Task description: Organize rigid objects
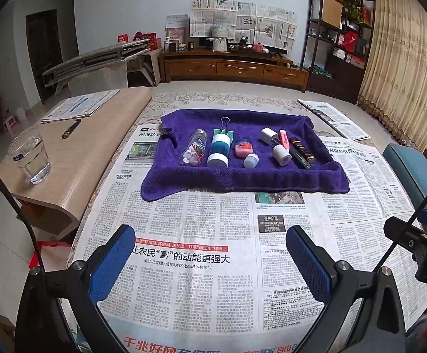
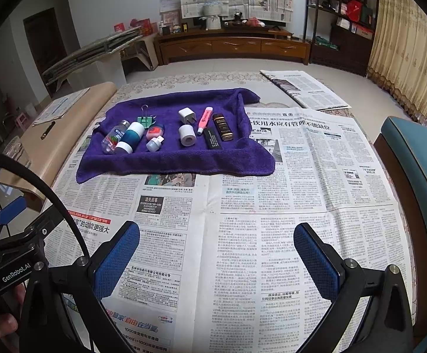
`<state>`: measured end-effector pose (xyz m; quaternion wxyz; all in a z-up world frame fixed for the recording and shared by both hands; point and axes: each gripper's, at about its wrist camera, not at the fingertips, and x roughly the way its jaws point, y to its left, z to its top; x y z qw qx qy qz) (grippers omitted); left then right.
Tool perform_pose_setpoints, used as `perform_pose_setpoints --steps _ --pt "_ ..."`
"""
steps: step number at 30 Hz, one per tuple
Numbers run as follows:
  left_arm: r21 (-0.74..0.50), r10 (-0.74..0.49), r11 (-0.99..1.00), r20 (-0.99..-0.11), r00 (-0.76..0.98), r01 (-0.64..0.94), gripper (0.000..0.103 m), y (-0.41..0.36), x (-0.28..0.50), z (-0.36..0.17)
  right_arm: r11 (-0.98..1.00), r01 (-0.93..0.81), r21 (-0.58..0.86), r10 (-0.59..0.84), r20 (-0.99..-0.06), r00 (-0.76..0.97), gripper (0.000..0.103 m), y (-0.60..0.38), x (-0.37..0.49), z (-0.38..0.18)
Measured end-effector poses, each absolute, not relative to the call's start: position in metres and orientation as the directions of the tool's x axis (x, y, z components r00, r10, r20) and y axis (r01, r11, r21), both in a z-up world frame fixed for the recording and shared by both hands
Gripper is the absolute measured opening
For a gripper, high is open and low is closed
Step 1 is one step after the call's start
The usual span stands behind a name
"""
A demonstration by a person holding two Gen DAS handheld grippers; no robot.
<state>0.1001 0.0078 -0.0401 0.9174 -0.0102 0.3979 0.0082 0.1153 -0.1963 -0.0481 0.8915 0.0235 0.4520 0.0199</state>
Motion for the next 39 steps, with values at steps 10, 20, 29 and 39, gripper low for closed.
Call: perform_pose_setpoints --steps 10,20,29,39 --pt "-0.011 0.006 1.000 -0.730 0.683 -0.021 0.103 0.0072 0.0993 -0.0401 0.999 -0.021 0.049 0.052 -0.806 0.590 0.103 -0.1952 0.1138 -0.0469" --pt "-0.014 0.003 1.000 -0.732 0.682 -0.019 0.103 0.0075 0.0985 -0.0402 0.999 -0.014 0.047 0.046 -0.805 0.591 0.103 -0.1964 0.1135 -0.0463" --pt "-0.016 -0.001 1.000 -0.732 0.681 -0.016 0.103 0.0071 0.0975 -0.0406 0.999 -0.014 0.038 0.039 -0.810 0.586 0.103 -0.1957 0.1124 -0.0473" --pt "-0.025 -0.010 1.000 -0.737 0.676 -0.012 0.103 0.0082 0.0970 -0.0422 0.999 -0.010 0.037 0.036 -0.811 0.584 0.103 -0.1974 0.1110 -0.0473"
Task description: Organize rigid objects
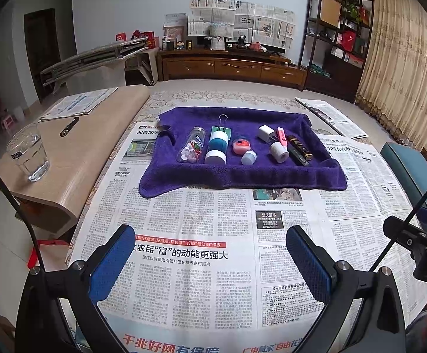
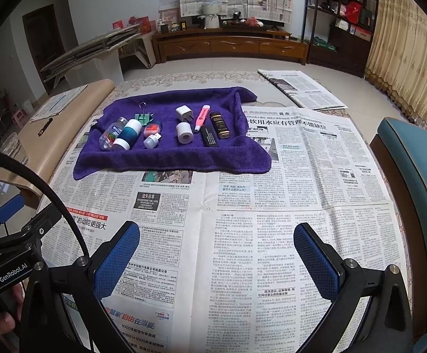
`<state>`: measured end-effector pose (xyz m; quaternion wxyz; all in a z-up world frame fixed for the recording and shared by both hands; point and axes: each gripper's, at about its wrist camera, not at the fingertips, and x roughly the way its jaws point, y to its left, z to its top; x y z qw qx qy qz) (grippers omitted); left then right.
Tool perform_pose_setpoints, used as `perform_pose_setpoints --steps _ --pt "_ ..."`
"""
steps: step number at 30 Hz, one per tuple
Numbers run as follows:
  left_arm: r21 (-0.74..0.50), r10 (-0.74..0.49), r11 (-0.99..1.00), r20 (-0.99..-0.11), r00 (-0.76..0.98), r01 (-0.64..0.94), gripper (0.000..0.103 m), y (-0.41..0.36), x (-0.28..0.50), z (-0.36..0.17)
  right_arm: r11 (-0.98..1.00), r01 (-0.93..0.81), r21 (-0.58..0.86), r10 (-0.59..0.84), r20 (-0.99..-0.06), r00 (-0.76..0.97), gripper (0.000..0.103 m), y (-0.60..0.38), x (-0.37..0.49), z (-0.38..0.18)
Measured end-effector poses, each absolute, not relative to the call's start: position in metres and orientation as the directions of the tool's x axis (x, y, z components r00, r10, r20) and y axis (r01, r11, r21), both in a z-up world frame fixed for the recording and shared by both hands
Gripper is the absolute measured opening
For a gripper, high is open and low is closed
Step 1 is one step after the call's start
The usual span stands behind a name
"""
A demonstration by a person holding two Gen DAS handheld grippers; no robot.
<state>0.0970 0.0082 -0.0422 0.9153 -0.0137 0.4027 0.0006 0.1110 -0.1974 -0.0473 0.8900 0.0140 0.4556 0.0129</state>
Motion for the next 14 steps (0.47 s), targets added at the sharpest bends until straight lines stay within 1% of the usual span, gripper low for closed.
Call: perform_pose_setpoints --steps 4,14 --pt "-0.040 -0.022 0.999 -0.739 0.673 -0.011 0.103 0.0088 0.0968 -0.0429 0.999 -0.005 0.037 0.033 -0.813 0.581 0.103 -0.1988 0.1114 -0.0478" --pt "-0.025 -0.019 1.000 -0.738 0.674 0.000 0.103 0.0074 0.0969 -0.0451 0.999 0.004 0.034 0.025 -0.815 0.579 0.103 -0.2013 0.1117 -0.0482"
